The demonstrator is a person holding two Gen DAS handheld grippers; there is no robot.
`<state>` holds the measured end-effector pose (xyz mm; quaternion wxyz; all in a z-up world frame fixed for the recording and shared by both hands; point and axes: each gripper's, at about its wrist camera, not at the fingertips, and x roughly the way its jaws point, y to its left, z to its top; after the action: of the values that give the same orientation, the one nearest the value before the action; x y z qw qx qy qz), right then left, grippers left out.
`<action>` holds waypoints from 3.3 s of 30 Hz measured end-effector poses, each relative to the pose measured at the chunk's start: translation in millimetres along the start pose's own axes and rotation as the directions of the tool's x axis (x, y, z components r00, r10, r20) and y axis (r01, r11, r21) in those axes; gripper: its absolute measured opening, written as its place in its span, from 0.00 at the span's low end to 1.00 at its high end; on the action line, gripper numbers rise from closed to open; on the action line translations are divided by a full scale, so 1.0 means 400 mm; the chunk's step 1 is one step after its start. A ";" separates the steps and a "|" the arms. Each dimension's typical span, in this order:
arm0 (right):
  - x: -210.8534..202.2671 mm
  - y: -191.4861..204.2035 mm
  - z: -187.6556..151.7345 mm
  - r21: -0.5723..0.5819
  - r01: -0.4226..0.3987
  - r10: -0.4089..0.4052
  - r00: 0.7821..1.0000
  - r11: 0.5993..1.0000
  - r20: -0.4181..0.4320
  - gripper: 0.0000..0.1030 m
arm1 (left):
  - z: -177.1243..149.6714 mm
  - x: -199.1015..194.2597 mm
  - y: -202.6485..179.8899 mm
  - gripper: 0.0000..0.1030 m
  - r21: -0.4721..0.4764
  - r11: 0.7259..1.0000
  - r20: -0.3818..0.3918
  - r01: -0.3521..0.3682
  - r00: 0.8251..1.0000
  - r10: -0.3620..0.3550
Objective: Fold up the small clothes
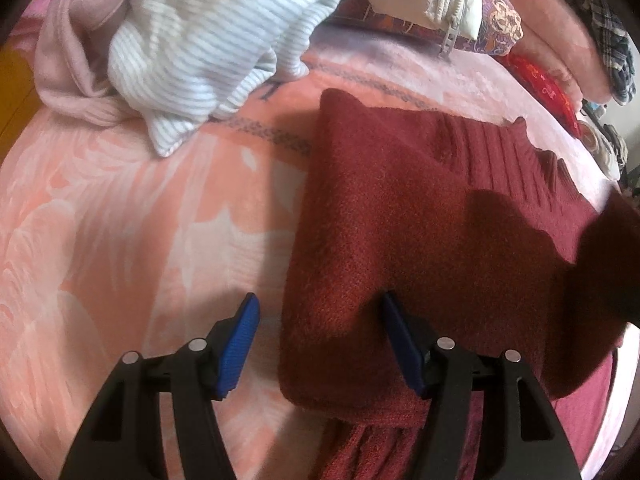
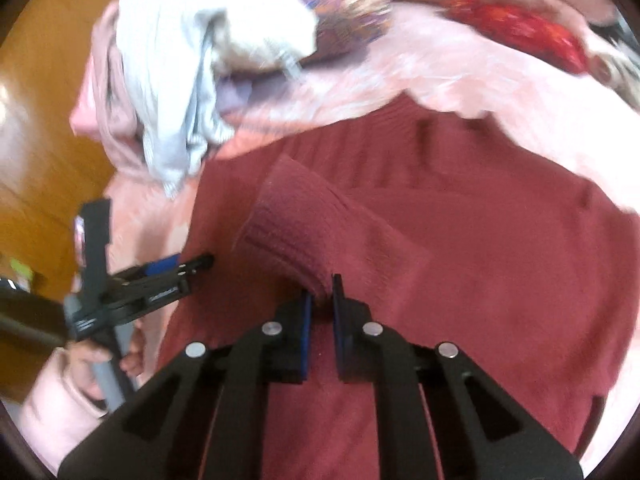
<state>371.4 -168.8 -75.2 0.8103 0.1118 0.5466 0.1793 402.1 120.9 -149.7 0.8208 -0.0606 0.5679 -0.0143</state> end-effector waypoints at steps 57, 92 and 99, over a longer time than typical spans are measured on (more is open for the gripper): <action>-0.126 -0.521 -0.102 0.294 0.013 -0.038 0.996 0.956 0.080 0.38 | 0.040 -0.025 -0.097 0.68 0.042 0.995 0.107 -0.088 0.991 0.083; -0.064 -0.536 -0.064 0.287 0.090 -0.084 0.996 0.954 -0.033 0.11 | -0.002 0.022 -0.132 0.88 0.117 0.990 0.079 -0.076 0.995 0.067; -0.166 -0.475 -0.122 0.243 0.105 -0.116 0.993 0.964 0.032 0.51 | -0.028 -0.040 -0.106 0.87 0.109 0.994 0.050 -0.031 0.998 0.026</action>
<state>335.9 -369.9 -109.0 0.8119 0.1826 0.5509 0.0635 387.8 79.4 -133.8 0.8364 -0.0076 0.5471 -0.0325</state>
